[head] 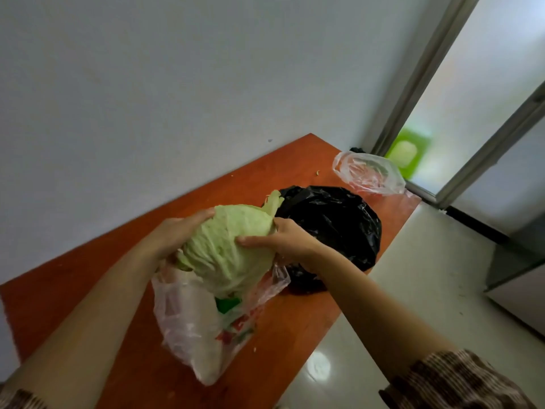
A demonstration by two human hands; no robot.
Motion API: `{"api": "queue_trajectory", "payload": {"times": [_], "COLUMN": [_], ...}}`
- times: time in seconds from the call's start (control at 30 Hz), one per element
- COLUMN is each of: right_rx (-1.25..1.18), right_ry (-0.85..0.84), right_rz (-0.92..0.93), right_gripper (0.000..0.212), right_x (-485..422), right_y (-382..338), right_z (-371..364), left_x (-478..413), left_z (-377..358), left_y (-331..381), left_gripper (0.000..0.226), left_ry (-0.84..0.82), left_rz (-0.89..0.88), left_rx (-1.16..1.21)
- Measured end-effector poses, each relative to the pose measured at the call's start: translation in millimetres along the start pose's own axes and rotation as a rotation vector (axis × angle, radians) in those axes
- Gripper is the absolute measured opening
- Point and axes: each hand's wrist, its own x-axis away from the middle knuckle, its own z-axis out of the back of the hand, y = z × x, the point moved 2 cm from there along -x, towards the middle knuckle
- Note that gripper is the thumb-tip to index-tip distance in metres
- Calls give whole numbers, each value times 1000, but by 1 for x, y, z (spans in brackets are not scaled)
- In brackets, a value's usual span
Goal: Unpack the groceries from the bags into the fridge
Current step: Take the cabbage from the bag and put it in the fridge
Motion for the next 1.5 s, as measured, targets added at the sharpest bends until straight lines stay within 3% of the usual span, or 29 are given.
{"api": "queue_trajectory", "payload": {"times": [0.13, 0.3, 0.53, 0.73, 0.9, 1.03, 1.27, 1.5], "right_rx": [26, 81, 126, 65, -75, -114, -108, -187], "right_ry": [23, 91, 228, 434, 558, 693, 880, 1084], "right_rz": [83, 227, 394, 427, 450, 467, 426, 375], "right_gripper": [82, 50, 66, 120, 119, 111, 103, 95], "right_x": [7, 19, 48, 71, 115, 178, 321, 448], "right_y": [-43, -87, -124, -94, -44, 10, 127, 235], "right_z": [0, 16, 60, 121, 191, 271, 422, 553], "left_x": [21, 43, 62, 71, 84, 106, 172, 234], "left_z": [24, 41, 19, -48, -141, -250, -471, -676], "left_y": [31, 60, 95, 127, 157, 182, 215, 255], "left_gripper": [54, 69, 66, 62, 55, 39, 65, 65], "left_ry": [121, 146, 121, 38, -89, -284, -545, -913], "left_rz": [-89, -187, -316, -411, -497, -556, -611, -588], "left_rx": [4, 27, 164, 303, 348, 386, 317, 259]}}
